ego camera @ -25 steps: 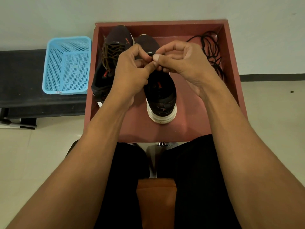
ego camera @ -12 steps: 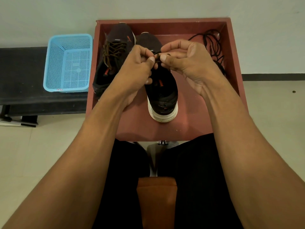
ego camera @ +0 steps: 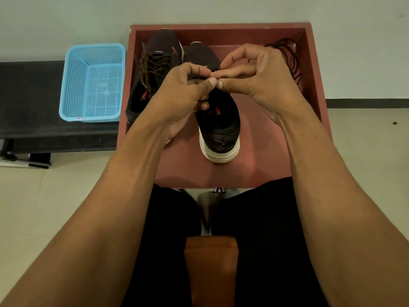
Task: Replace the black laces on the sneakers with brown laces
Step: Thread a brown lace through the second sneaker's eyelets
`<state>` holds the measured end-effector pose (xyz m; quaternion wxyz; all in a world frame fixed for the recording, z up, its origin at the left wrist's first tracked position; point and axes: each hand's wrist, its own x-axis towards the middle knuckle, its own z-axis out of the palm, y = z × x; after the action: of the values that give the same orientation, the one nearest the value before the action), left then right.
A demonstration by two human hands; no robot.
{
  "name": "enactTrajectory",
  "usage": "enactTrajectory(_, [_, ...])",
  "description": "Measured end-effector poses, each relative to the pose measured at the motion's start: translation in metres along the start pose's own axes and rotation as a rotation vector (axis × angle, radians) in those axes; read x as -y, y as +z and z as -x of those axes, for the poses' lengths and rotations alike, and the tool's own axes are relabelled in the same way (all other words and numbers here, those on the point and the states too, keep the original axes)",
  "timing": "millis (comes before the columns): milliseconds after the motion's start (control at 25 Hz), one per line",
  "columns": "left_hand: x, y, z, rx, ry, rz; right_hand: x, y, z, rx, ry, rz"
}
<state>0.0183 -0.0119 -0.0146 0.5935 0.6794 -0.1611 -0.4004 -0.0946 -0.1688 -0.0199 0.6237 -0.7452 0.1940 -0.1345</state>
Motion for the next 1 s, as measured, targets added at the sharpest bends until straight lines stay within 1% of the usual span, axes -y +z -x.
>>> enactTrajectory(160, [0.001,-0.004,-0.001,-0.006,0.047,-0.087,-0.003,-0.001,-0.003,-0.005,-0.042,0.060])
enactTrajectory(280, [-0.001,-0.008,0.002,-0.020,0.124,-0.220,-0.008,-0.003,-0.004,0.004,0.001,0.034])
enactTrajectory(360, [-0.002,-0.010,0.001,-0.050,0.196,-0.336,-0.010,-0.004,-0.003,0.020,0.028,0.009])
enactTrajectory(480, [-0.005,-0.009,0.004,-0.117,0.306,-0.612,-0.011,-0.004,-0.004,0.017,0.021,-0.001])
enactTrajectory(600, [-0.010,-0.001,0.007,-0.204,0.360,-0.808,-0.011,-0.004,-0.004,0.017,0.017,0.002])
enactTrajectory(720, [-0.009,0.005,0.006,-0.267,0.398,-0.886,-0.010,-0.003,-0.005,0.018,0.018,0.024])
enactTrajectory(920, [-0.003,0.014,0.003,-0.378,0.466,-0.947,-0.010,-0.001,-0.007,-0.019,-0.036,0.100])
enactTrajectory(1000, [0.001,0.013,0.002,-0.382,0.457,-0.958,-0.009,0.000,-0.008,-0.023,-0.056,0.099])
